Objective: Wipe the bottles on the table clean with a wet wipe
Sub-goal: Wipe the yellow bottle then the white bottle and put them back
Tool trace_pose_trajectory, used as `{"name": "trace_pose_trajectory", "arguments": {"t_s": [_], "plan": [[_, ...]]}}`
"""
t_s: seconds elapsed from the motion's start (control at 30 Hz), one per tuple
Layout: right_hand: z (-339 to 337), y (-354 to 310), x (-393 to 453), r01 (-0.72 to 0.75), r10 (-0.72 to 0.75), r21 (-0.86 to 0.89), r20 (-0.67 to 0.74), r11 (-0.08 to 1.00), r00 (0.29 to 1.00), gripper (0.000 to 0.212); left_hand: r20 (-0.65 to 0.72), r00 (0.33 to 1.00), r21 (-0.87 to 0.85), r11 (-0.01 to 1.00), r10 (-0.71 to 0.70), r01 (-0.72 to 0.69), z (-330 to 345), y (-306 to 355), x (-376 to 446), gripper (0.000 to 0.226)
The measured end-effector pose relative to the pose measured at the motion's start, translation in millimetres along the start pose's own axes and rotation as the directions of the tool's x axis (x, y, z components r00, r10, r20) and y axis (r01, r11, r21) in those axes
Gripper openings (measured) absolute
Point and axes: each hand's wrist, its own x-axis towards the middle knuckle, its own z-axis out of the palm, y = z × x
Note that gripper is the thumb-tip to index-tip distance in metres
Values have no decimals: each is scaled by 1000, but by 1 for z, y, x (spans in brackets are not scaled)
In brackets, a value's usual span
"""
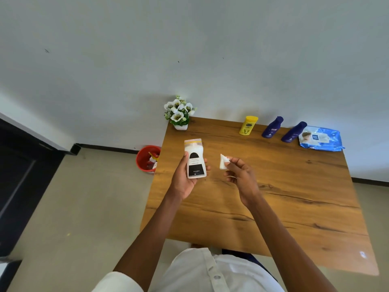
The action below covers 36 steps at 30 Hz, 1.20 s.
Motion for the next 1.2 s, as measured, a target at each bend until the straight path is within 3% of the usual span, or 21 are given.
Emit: {"name": "trace_pose_trajectory", "arguments": {"t_s": [0.37, 0.47, 0.57, 0.63, 0.73, 0.97, 1.07, 1.2], "plan": [[38, -1, -34, 294, -294, 4, -27, 956, 955, 17, 159, 986, 23, 998, 47, -51, 17, 18, -33, 63], [43, -6, -37, 343, -348, -64, -95, 937, 933, 18, 190, 981, 6, 1000, 28, -30, 21, 22, -37, 63], [45, -12, -39, 431, -462, -241, -86, 869, 883, 15, 216, 976, -10, 1000, 14, -12, 22, 24, -39, 61], [45, -16, -39, 505, -563, -412, -25, 759, 826, 15, 234, 972, -8, 1000, 6, -4, 24, 25, -39, 61], [46, -17, -35, 566, -692, -696, 138, 441, 709, 21, 230, 973, -12, 1000, -6, 9, 28, 24, -41, 60], [46, -14, -36, 622, -731, -783, 434, -16, 526, 23, 192, 981, -23, 1000, -1, 5, 28, 27, -39, 61], [44, -9, -39, 637, -698, -759, 529, -134, 484, 21, 167, 986, -31, 999, 22, -17, 25, 29, -34, 63], [39, -5, -41, 667, -660, -720, 598, -192, 456, 21, 144, 989, -56, 998, 25, -18, 23, 29, -29, 63]]}}
